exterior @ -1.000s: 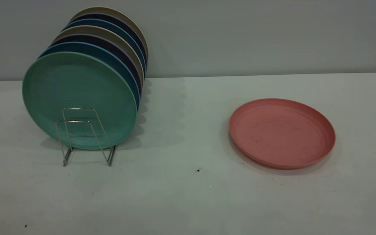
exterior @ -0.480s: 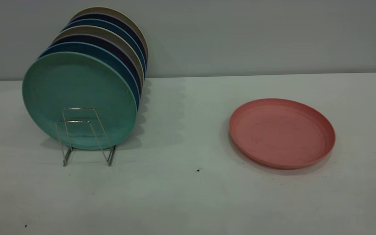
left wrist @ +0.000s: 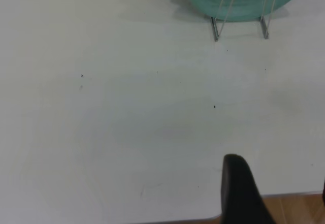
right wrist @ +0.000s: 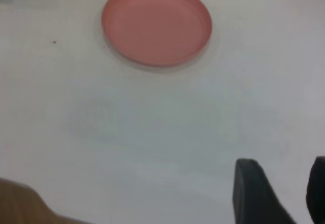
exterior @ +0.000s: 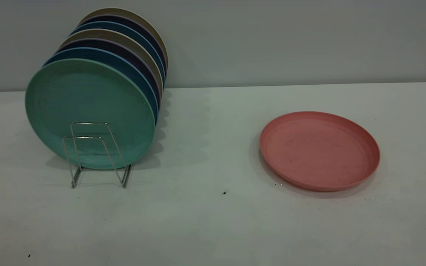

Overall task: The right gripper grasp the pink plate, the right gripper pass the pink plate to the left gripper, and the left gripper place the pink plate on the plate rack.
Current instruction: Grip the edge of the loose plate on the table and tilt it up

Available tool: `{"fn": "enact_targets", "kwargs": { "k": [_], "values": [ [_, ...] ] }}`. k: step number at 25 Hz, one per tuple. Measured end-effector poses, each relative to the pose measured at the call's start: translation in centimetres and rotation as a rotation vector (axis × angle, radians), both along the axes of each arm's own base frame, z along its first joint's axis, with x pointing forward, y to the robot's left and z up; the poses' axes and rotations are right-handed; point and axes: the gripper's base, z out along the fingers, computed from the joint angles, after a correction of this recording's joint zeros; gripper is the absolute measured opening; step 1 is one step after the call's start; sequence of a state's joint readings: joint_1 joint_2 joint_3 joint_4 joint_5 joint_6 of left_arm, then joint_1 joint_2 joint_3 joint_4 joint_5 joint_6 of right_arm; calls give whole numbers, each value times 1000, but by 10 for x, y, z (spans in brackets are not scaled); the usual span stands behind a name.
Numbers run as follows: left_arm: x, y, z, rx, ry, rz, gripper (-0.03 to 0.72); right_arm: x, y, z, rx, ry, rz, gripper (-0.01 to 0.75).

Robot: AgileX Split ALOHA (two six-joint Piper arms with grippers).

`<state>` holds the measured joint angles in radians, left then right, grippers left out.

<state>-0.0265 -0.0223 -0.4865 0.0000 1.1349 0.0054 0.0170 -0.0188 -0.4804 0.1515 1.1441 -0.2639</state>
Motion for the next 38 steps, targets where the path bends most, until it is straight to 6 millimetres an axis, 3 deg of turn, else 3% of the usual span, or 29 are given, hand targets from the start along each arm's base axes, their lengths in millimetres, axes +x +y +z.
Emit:
{"fn": "enact_targets", "kwargs": {
  "k": [31, 34, 38],
  "values": [
    [0, 0, 0, 4, -1, -3, 420, 0, 6, 6, 21, -27, 61, 278],
    [1, 0, 5, 30, -39, -24, 420, 10, 7, 17, 32, 9, 74, 278],
    [11, -1, 13, 28, -65, -36, 420, 41, 10, 29, 68, 125, 80, 278]
  ]
}}
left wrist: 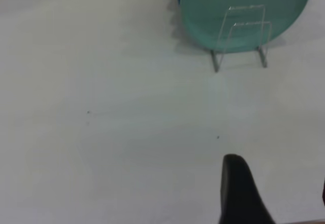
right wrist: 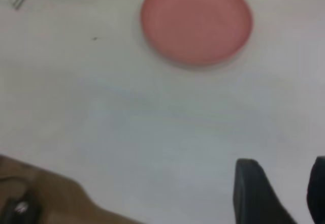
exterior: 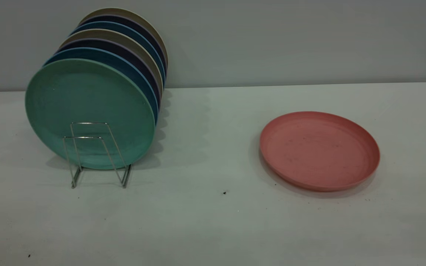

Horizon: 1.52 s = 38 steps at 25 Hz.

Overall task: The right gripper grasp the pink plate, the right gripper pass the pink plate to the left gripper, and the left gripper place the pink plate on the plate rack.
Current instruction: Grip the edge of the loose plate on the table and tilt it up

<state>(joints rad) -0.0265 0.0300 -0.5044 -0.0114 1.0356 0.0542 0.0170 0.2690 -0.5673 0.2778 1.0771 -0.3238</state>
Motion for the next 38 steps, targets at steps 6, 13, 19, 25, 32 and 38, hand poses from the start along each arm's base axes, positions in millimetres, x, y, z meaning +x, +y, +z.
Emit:
{"fn": "enact_targets", "kwargs": {
  "k": [6, 13, 19, 25, 32, 38],
  "values": [
    [44, -13, 3, -101, 178, -85, 420, 57, 10, 10, 73, 144, 79, 278],
    [109, -36, -6, -311, 330, -205, 420, 115, 30, -3, 207, 231, 271, 278],
    [163, -44, -32, -388, 429, -236, 420, 165, 35, -31, 298, 270, 254, 278],
    [213, -49, -46, -386, 528, -313, 420, 212, 34, -65, 295, 387, 214, 278],
    [234, -50, -52, -385, 549, -322, 420, 261, 0, -95, 332, 469, 95, 278],
    [233, -51, -52, -385, 555, -334, 420, 285, -39, -137, 403, 552, -21, 278]
  ]
}}
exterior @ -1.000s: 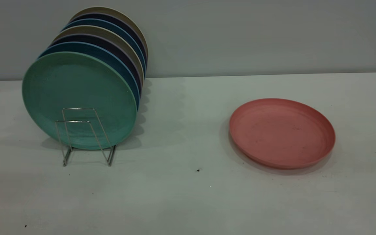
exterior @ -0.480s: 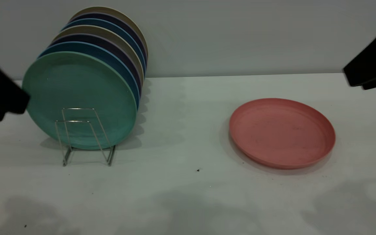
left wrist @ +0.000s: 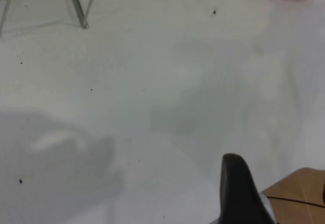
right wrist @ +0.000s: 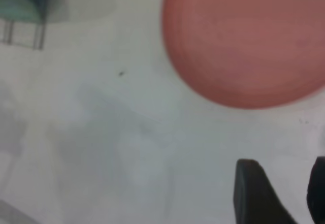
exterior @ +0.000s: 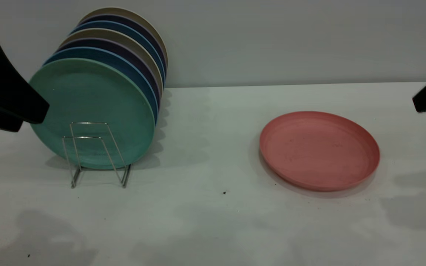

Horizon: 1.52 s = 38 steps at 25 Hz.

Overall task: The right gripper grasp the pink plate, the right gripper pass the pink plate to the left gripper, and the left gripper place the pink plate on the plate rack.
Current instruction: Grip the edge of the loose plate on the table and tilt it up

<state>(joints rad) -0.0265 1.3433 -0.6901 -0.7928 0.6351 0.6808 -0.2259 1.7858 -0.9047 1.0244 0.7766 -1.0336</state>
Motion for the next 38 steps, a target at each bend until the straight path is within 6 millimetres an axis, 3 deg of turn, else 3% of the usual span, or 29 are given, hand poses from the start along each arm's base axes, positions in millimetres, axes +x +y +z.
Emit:
{"fn": "enact_targets", "kwargs": {
  "k": [7, 11, 25, 33, 38],
  "values": [
    [0, 0, 0, -2, 1, -1, 420, 28, -6, -56, 34, 64, -35, 278],
    [0, 0, 0, -4, 1, 1, 420, 44, -10, -78, 44, 77, -57, 278],
    [0, 0, 0, -7, 1, 2, 420, 88, -22, -124, 58, 62, -167, 278],
    [0, 0, 0, -6, 0, 3, 420, 95, -21, -148, 78, 88, -198, 278],
    [1, 0, 0, 0, -11, 11, 420, 96, -9, -151, 82, 83, -175, 278]
  ]
}}
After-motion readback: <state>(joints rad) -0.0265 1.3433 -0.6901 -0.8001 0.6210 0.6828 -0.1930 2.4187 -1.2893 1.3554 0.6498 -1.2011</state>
